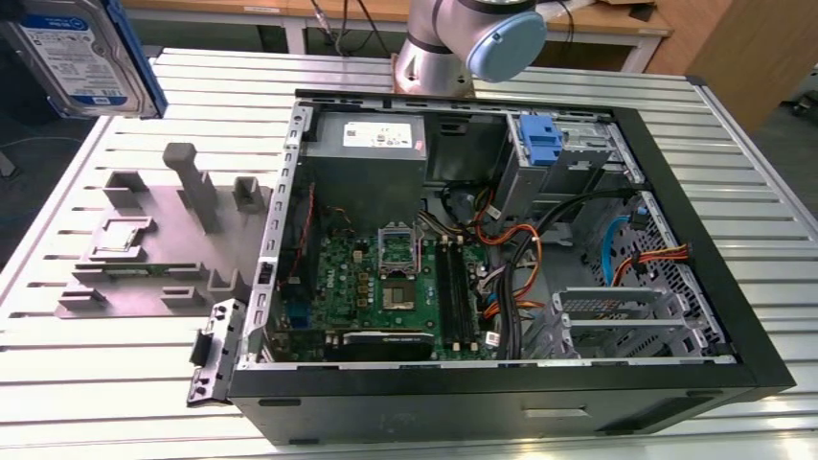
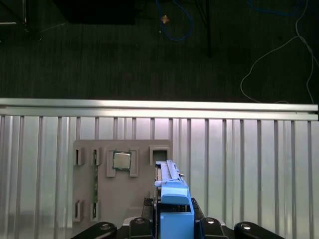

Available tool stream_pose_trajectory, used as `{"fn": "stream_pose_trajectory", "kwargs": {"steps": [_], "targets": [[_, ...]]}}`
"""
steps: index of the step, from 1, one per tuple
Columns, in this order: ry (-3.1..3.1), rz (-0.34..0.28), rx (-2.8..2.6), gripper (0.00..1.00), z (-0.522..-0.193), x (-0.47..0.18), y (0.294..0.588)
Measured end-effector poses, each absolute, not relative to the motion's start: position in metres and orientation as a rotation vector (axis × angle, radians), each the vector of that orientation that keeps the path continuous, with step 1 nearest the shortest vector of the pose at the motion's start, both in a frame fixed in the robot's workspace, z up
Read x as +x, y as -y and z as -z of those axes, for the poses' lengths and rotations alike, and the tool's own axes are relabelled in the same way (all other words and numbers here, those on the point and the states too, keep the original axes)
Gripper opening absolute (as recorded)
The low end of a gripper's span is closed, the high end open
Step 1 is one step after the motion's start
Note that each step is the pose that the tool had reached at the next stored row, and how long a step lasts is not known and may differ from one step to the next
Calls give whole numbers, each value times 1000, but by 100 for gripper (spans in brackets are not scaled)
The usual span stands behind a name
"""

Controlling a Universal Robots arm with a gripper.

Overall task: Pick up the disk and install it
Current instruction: 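Pick up the disk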

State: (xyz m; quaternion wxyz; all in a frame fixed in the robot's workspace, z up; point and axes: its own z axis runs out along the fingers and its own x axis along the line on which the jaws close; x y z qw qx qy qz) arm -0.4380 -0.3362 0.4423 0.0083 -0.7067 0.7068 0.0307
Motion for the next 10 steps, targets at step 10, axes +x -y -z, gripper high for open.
{"fn": "stream_pose_trajectory", "kwargs": {"steps": [10], "targets": [[-2209,-96,-2209,36,-451,-438,336]]}}
